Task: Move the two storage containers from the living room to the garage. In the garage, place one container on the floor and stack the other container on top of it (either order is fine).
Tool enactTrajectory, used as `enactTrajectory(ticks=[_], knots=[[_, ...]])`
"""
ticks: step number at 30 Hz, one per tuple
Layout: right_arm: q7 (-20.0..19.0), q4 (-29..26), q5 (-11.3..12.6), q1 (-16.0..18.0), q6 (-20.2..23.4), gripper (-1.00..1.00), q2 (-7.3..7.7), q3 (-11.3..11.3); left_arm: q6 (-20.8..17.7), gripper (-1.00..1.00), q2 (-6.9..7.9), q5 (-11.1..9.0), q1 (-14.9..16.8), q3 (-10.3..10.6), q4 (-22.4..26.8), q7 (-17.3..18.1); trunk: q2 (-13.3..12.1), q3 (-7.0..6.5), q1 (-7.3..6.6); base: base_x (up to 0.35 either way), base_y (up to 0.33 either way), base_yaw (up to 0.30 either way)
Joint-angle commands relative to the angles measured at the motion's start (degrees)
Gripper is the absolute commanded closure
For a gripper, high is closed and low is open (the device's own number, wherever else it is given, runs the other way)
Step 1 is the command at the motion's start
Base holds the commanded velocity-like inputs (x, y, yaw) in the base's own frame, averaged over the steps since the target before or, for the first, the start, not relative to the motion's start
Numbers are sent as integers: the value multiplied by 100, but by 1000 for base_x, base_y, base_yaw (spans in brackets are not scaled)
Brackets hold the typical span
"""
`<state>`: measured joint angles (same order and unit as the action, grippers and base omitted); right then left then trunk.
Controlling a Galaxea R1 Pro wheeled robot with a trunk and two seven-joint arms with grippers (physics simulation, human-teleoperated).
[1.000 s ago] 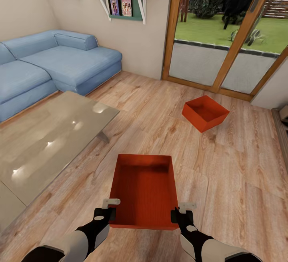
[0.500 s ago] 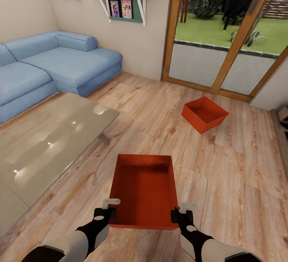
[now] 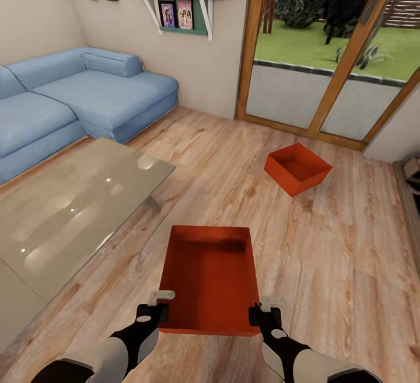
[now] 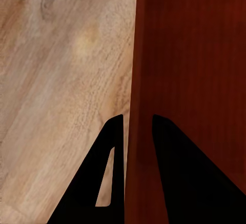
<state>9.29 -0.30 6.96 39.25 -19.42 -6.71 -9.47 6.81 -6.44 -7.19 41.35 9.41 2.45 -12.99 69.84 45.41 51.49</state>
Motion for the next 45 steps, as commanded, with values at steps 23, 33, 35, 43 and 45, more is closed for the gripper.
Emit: enactTrajectory(ticks=[23,33,35,43,45], knots=[[12,4,55,4,-35,100,3,235,30,100,64,-46,4,-175,1,-133,-922,-413,-506,0,0,0],[12,4,57,1,-36,100,3,235,30,100,64,-46,5,-177,1,-133,-1323,-672,-725,0,0,0],[12,4,56,3,-36,100,3,235,30,100,64,-46,5,-177,1,-133,-1403,-726,-769,0,0,0],[12,4,51,3,-36,100,3,235,30,100,64,-46,5,-177,0,-133,-1724,-944,-945,0,0,0],[12,4,51,1,-36,100,3,235,30,100,64,-46,4,-177,0,-133,-1804,-998,-989,0,0,0]])
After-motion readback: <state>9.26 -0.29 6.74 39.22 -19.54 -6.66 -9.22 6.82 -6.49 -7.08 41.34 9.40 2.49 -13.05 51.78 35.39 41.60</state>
